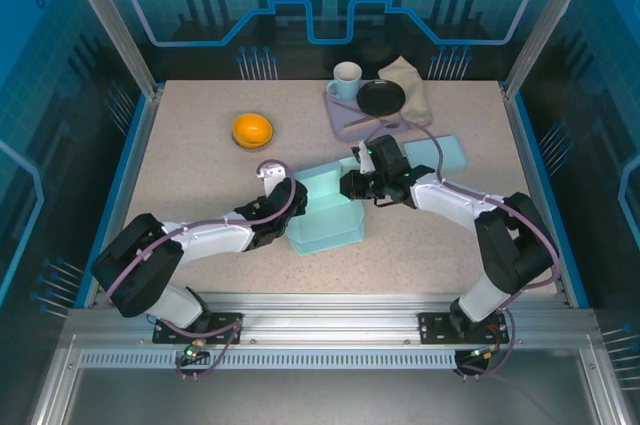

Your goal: Fold the paper box

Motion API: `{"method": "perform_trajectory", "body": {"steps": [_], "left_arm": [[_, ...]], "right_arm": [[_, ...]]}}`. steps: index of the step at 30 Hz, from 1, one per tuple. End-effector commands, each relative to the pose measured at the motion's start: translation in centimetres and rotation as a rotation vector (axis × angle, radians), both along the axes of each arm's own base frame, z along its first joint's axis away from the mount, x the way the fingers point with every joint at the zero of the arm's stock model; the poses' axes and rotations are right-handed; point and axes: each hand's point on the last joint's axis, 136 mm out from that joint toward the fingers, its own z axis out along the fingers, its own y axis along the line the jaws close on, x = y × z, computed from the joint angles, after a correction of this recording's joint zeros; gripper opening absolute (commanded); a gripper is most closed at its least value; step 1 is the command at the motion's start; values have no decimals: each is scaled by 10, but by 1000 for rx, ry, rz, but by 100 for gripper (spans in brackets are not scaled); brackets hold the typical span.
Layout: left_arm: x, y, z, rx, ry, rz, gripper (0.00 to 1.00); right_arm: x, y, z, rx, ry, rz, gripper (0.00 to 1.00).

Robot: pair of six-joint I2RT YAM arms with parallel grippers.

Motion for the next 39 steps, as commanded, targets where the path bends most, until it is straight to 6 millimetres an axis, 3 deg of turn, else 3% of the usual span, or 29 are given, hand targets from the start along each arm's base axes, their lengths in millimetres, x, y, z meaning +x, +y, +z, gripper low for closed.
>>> {"method": "perform_trajectory", "body": {"steps": [1, 5, 13, 18, 23, 25, 27, 29, 34, 39], "left_arm": [[4, -12, 11, -76, -40, -10, 14], [4, -9, 9, -50, -28, -3, 14], [3, 0, -1, 33, 4, 9, 14], [7, 3, 13, 88, -37, -17, 14], [10, 1, 32, 135, -96, -75, 14], [10, 2, 39, 146, -120, -92, 14], [9, 3, 45, 152, -145, -113, 15], [7, 5, 50, 159, -167, -129, 15], [4, 8, 57, 188, -207, -156, 14], [4, 6, 60, 194, -224, -179, 15]], "right_arm": [[-14, 12, -19, -1, 58, 25, 12], [-16, 8, -14, -12, 46, 17, 12], [-16, -21, 37, -151, -71, 102, 17], [-18, -45, 71, -262, -165, 232, 21], [-25, -47, 112, -346, -412, 475, 29], [-29, -51, 115, -394, -546, 608, 31], [-41, -57, 109, -423, -678, 785, 40], [-40, -72, 98, -503, -779, 869, 50], [-16, -110, 97, -543, -821, 804, 51], [-11, -106, 79, -525, -806, 880, 49]]}}
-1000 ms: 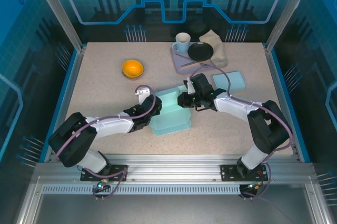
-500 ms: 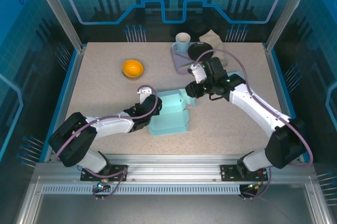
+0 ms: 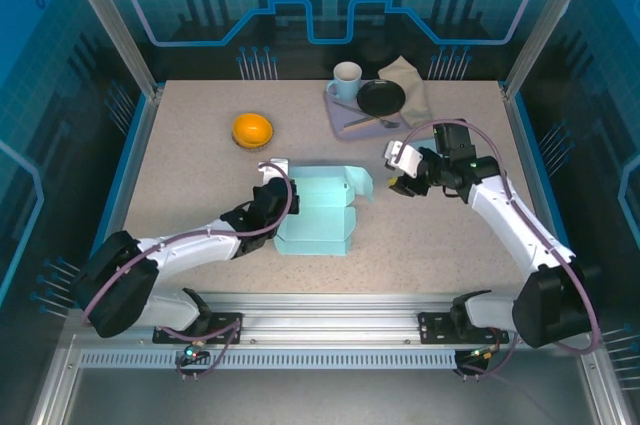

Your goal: Fold the paper box

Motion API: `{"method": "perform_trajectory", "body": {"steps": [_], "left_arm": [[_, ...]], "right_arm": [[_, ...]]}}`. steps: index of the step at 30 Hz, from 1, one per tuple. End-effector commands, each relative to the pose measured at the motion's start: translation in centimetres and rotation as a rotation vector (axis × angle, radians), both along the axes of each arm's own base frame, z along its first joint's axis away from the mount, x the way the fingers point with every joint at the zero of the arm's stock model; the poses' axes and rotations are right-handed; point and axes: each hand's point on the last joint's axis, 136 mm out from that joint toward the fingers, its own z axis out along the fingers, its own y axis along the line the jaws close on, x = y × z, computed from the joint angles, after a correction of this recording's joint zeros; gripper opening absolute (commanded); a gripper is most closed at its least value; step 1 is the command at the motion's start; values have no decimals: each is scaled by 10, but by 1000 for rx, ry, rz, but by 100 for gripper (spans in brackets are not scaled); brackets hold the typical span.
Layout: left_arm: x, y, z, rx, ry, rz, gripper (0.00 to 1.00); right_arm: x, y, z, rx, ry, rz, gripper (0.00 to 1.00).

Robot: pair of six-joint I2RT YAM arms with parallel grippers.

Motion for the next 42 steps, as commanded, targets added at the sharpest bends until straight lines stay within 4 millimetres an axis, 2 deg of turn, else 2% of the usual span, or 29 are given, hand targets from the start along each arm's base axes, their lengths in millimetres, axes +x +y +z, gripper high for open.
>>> {"method": "perform_trajectory", "body": {"steps": [1, 10, 16, 24, 33, 42], "left_arm": [[3, 1, 15, -5, -61, -15, 14], [-2, -4, 17, -62, -64, -35, 14], [-3, -11, 17, -92, -55, -73, 14], [-4, -19, 19, -123, -49, -100, 14], [-2, -22, 15, -124, -34, -101, 14], [3, -9, 8, -107, -17, -1, 14]], "right_arm": [[1, 14, -8, 2, -4, 118, 48], [-7, 38, -39, -9, 26, 166, 47], [-4, 51, -48, 10, 48, 150, 43], [3, 67, -47, 54, 62, 132, 41], [11, 71, -50, 54, 73, 88, 40], [11, 85, -43, 75, 70, 59, 40]]}}
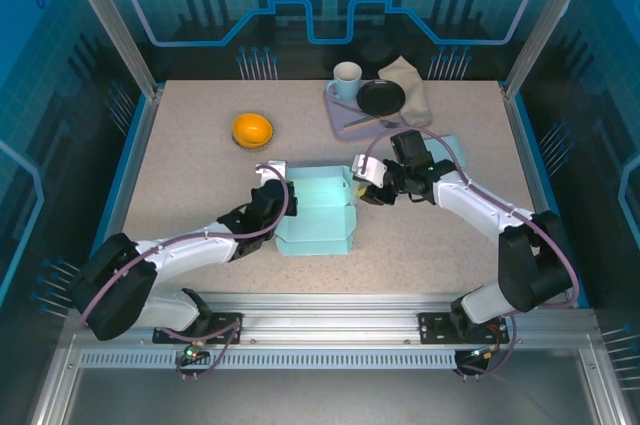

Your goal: Fold the paper box

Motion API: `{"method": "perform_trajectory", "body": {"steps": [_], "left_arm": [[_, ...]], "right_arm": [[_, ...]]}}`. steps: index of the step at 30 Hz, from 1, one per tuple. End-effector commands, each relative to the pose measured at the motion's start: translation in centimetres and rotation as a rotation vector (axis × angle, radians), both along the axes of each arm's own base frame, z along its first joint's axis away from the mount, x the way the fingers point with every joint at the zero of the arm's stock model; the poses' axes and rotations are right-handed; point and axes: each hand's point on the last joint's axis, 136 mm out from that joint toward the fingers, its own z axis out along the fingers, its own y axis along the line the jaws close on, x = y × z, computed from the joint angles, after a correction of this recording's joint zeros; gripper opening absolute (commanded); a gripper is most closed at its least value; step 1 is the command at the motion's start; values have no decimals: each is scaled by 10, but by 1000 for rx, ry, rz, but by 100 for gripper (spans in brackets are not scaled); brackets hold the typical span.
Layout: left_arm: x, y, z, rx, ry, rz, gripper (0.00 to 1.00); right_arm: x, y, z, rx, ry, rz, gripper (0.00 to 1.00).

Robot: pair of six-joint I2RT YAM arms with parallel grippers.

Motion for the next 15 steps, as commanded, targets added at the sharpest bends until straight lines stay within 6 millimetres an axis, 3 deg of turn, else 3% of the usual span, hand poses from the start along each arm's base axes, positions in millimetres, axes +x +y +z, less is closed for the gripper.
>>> {"method": "perform_trajectory", "body": {"steps": [1, 8, 15], "left_arm": [[7, -11, 13, -76, -23, 7, 14], [8, -9, 11, -71, -9, 34, 15], [8, -3, 8, -67, -10, 69, 14]], "right_arm": [[9, 19, 17, 51, -37, -8, 39], [3, 39, 22, 64, -40, 18, 39], [10, 50, 24, 101, -28, -60, 40]]}}
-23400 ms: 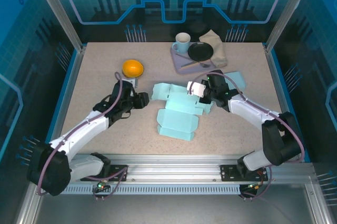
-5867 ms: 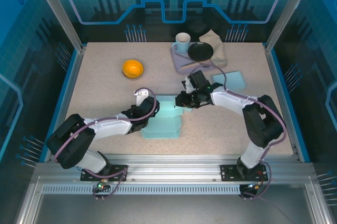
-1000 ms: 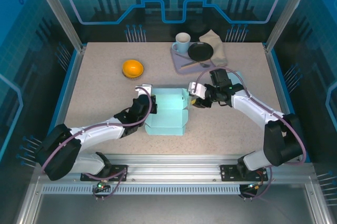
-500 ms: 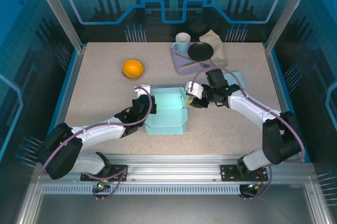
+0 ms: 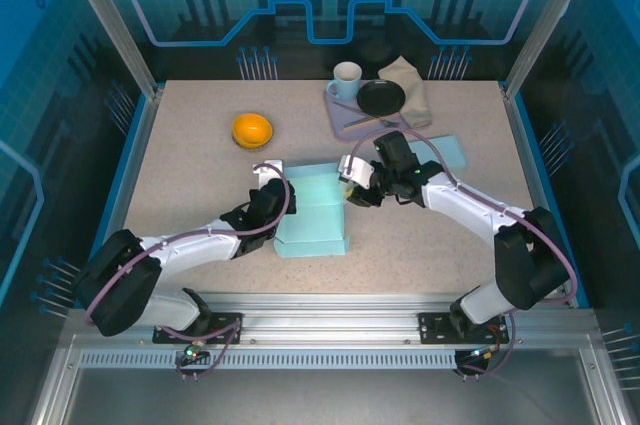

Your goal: Fold the paper box

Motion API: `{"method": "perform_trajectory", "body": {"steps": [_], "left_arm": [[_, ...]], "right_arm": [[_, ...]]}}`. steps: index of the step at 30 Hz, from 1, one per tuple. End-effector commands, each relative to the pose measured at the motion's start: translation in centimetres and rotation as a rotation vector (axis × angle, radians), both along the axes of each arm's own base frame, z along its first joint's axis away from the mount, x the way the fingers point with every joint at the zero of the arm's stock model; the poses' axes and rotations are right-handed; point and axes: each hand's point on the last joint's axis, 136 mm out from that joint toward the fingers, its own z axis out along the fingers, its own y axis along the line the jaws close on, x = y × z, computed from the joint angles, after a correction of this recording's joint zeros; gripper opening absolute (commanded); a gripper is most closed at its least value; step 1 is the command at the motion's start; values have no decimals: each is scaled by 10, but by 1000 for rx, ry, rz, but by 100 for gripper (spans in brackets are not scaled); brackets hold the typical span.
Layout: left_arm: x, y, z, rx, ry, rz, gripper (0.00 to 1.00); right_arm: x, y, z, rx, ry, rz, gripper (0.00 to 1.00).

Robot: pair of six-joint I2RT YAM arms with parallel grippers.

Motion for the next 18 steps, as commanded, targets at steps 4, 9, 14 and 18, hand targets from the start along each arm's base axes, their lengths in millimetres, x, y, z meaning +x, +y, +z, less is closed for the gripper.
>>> {"method": "perform_trajectory", "body": {"steps": [4, 9, 14, 18], "left_arm": [[5, -12, 12, -61, -25, -2, 14], [6, -11, 10, -47, -8, 22, 14], [7, -8, 7, -18, 15, 62, 13], [8, -11, 4, -16, 25, 63, 13]], "right_arm": [[25, 22, 20, 112, -37, -127, 41], [31, 31, 16, 126, -32, -181, 41], [21, 51, 15, 129, -43, -112, 41], [20, 60, 18, 143, -40, -101, 40]]}}
